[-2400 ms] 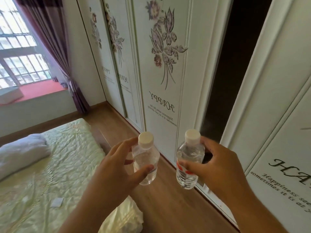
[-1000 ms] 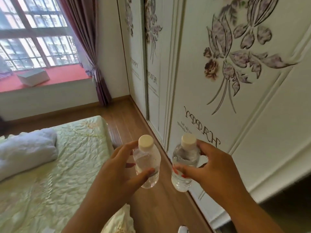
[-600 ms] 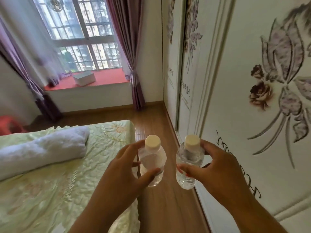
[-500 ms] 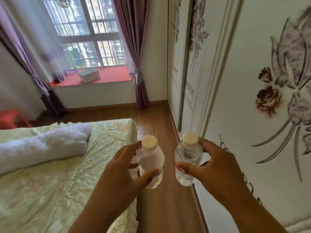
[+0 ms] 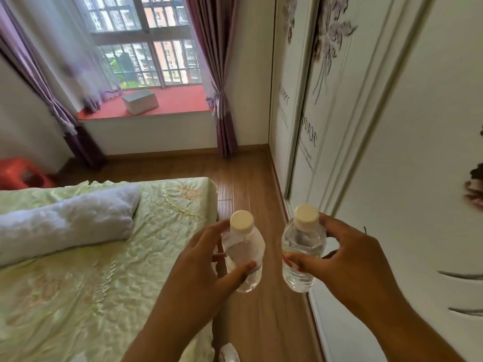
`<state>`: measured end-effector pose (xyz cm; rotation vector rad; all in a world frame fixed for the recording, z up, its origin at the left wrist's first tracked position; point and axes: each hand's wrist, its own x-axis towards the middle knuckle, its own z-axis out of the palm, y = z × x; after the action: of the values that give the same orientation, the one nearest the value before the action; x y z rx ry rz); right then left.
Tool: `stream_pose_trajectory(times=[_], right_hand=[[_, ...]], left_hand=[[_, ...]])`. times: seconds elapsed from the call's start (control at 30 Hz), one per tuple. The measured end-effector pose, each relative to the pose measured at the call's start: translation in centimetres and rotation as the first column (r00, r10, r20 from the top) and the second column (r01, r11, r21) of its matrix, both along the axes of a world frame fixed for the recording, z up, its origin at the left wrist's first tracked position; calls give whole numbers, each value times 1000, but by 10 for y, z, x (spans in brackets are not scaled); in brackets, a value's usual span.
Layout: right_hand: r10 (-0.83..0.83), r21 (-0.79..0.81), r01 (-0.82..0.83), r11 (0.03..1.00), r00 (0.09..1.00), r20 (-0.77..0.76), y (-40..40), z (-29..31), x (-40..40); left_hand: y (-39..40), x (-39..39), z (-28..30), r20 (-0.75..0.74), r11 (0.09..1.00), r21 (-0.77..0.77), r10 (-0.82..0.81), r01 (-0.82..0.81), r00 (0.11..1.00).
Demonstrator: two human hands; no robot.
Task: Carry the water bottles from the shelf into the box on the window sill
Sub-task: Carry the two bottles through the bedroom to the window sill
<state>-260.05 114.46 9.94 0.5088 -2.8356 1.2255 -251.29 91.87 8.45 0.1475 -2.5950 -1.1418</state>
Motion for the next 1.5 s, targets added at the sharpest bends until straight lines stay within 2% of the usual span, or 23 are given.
stream_pose_trajectory(times=[0.43, 0.6, 0.77, 1.13, 1.27, 1.5], right_hand=[[-117, 9, 117, 993, 993, -14, -106, 14, -149], [-101, 8, 100, 995, 995, 13, -142, 4, -202], [-30, -7, 31, 1000, 998, 47, -172, -4, -272], [172, -52, -172, 984, 985, -5, -229, 16, -460], [211, -58, -212, 976, 977, -26, -243, 22, -511], [236, -82, -234, 969, 972, 12, -268, 17, -578]], left_hand=[[-113, -178, 21, -47, 997, 4, -77, 77, 996], [-150, -226, 18, -42, 997, 0, -71, 72, 997], [-180, -282, 10, -35, 1000, -6, -14, 14, 999], [-209, -426, 27, -62, 975, -38, 216, -218, 974], [-213, -465, 28, -106, 957, -40, 280, -286, 954], [-234, -523, 19, -73, 949, -19, 312, -314, 947]])
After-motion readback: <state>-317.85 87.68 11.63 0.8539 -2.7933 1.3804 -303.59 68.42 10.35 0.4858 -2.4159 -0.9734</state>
